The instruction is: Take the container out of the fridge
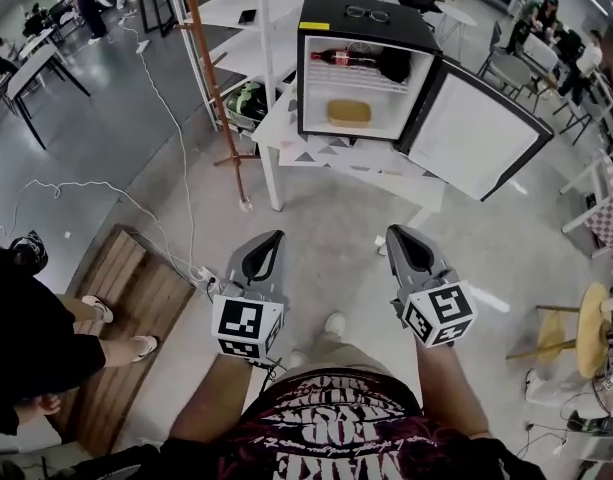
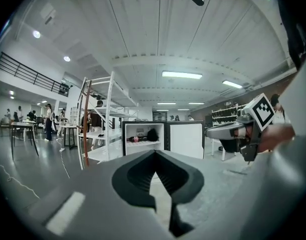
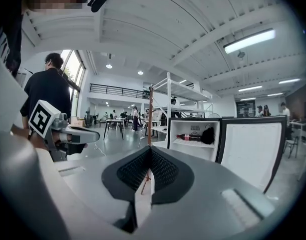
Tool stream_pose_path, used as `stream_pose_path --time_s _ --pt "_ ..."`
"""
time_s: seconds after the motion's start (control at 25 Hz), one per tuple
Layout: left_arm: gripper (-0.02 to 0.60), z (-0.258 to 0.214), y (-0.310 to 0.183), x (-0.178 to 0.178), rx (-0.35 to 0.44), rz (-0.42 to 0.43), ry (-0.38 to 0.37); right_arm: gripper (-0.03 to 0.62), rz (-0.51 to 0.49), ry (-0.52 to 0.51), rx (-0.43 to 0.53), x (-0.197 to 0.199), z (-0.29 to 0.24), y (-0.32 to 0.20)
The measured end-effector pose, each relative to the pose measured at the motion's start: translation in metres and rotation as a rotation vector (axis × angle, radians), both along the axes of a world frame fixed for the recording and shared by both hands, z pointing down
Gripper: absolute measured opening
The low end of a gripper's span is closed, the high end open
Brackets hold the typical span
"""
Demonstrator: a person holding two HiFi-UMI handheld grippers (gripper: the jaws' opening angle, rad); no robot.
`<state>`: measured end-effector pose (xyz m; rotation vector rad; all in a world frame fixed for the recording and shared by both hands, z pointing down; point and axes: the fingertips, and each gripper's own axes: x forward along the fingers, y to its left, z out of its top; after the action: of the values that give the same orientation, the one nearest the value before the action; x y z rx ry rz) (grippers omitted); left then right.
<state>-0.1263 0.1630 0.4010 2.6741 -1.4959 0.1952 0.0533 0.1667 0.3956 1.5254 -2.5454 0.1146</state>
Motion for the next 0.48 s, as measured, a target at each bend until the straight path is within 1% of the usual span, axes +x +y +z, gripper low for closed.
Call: stream_pose_path --time_s 0.16,0.48 --pt "0.001 0.007 -0.010 -0.003 -0.013 -0.010 0.022 0.023 -0.003 0.016 -0.013 0.001 0.004 -0.011" --pt "0.001 0.018 -0.039 -0.005 -0.035 -0.010 -0.012 0.023 0.012 0.004 -0.028 0.003 0.010 -0.037"
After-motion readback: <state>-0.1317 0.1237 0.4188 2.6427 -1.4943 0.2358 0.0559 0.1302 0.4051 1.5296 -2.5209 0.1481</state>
